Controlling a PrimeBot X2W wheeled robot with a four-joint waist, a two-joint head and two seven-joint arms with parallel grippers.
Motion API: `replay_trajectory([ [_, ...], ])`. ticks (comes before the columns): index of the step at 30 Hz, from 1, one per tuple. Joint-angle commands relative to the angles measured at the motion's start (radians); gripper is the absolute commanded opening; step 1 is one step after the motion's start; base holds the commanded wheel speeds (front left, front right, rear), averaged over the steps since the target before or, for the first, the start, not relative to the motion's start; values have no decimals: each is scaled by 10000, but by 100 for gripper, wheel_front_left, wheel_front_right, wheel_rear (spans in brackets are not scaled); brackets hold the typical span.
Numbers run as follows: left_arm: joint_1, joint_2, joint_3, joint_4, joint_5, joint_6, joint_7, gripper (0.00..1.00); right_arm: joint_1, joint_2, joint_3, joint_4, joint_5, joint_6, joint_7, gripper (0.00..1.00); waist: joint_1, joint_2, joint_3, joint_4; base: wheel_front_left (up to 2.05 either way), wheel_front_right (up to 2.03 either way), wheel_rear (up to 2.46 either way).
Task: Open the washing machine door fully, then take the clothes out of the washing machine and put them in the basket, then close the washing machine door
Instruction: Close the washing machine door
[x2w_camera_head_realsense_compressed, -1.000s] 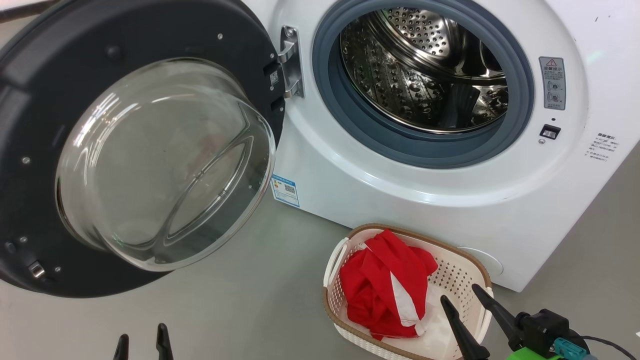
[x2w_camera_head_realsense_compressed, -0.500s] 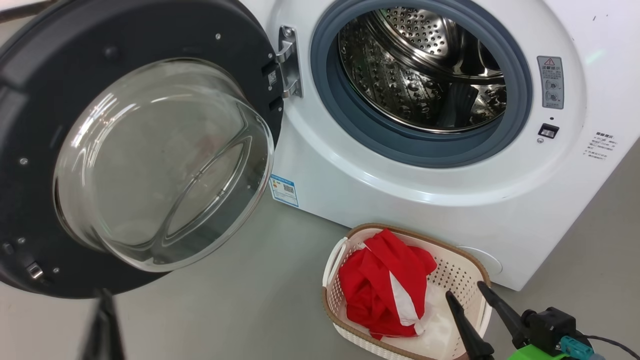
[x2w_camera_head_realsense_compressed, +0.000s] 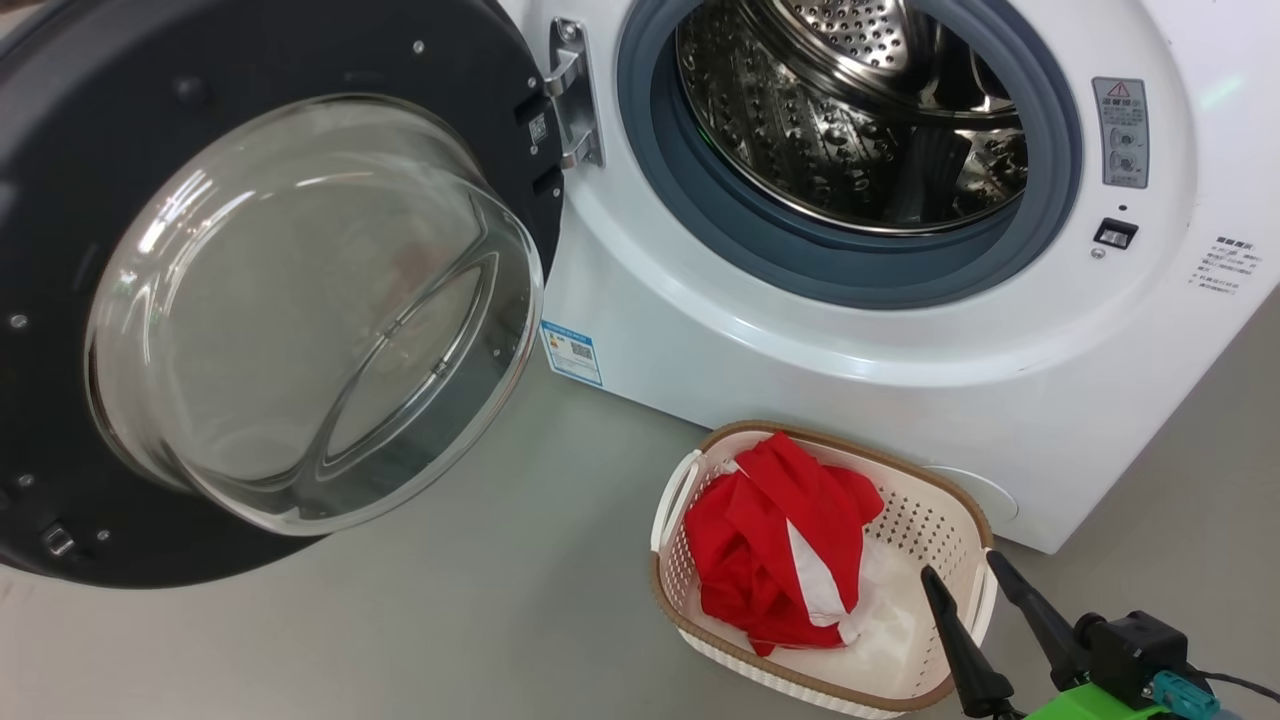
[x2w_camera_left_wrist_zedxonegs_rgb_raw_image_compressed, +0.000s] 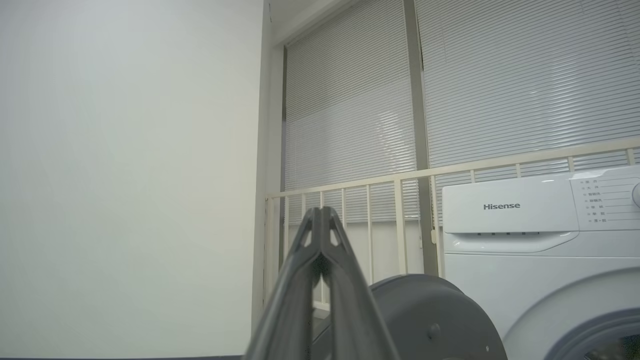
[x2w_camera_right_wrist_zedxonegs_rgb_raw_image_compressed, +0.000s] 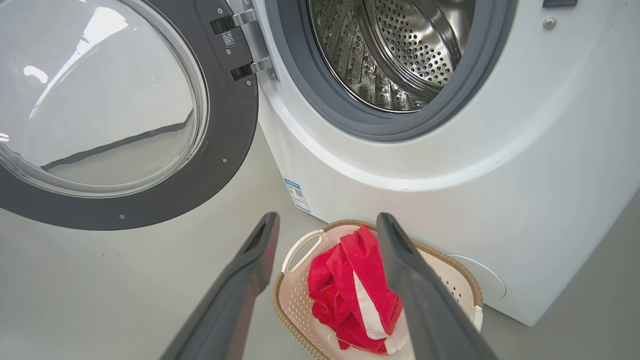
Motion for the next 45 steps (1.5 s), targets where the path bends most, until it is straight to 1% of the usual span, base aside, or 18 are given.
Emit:
replay_trajectory([
  [1, -711, 709, 534, 397, -369, -81, -34, 0, -77, -82, 107, -302, -139, 63, -65, 100, 0, 0, 84, 10, 0, 0, 0],
  [3, -1375, 1073, 725, 1570, -1241, -110, -5, 0, -26, -63, -8, -342, -170, 63, -65, 100, 0, 0, 128, 13, 0, 0, 0],
  [5, -2060, 1543, 914, 2788, -2185, -124, 240, 0, 36, -37, -90, -385, -205, 63, -65, 100, 0, 0, 157, 9, 0, 0, 0],
  [8, -2913, 2284, 1024, 4567, -3466, -131, 1149, 0, 108, -8, -178, -454, -245, 63, -65, 100, 0, 0, 214, 11, 0, 0, 0],
  [12, -3611, 3117, 676, 6500, -4716, -133, 2939, 0, 136, -10, -277, -533, -284, 63, -65, 100, 0, 0, 359, 40, 0, 0, 0],
  [14, -3826, 3406, 392, 7329, -5211, -134, 4090, 0, 131, -21, -327, -560, -303, 63, -65, 100, 0, 0, 414, 67, 0, 0, 0],
  [16, -3981, 3748, 78, 7753, -5536, -134, 4847, 0, 126, -28, -354, -577, -316, 63, -65, 100, 0, 0, 487, 99, 0, 0, 0],
  [19, -4251, 4016, -131, 8376, -6203, -134, 5935, 0, 108, -39, -349, -596, -334, 63, -65, 100, 0, 0, 576, 134, 0, 0, 0],
  [23, -4275, 4305, -866, 8495, -6747, -135, 7239, 0, 109, -52, -338, -621, -343, 63, -65, 100, 0, 0, 646, 149, 0, 0, 0],
  [28, -3984, 4520, -1767, 8165, -7279, -135, 8047, 0, 140, -75, -372, -635, -334, 63, -65, 100, 0, 0, 632, 128, 0, 0, 0],
  [31, -3814, 4647, -2099, 8035, -7658, -135, 8322, 0, 191, -55, -429, -658, -344, 63, -65, 100, 0, 0, 567, 103, 0, 0, 0],
  [37, -3590, 4862, -2644, 7795, -8237, -135, 8546, 0, 247, -4, -497, -649, -347, 63, -65, 100, 0, 0, 432, 64, 0, 0, 0],
  [45, -2919, 5064, -3288, 6452, -9372, -136, 9123, 0, 296, 137, -517, -596, -359, 63, -65, 100, 0, 0, 210, 52, 0, 0, 0],
])
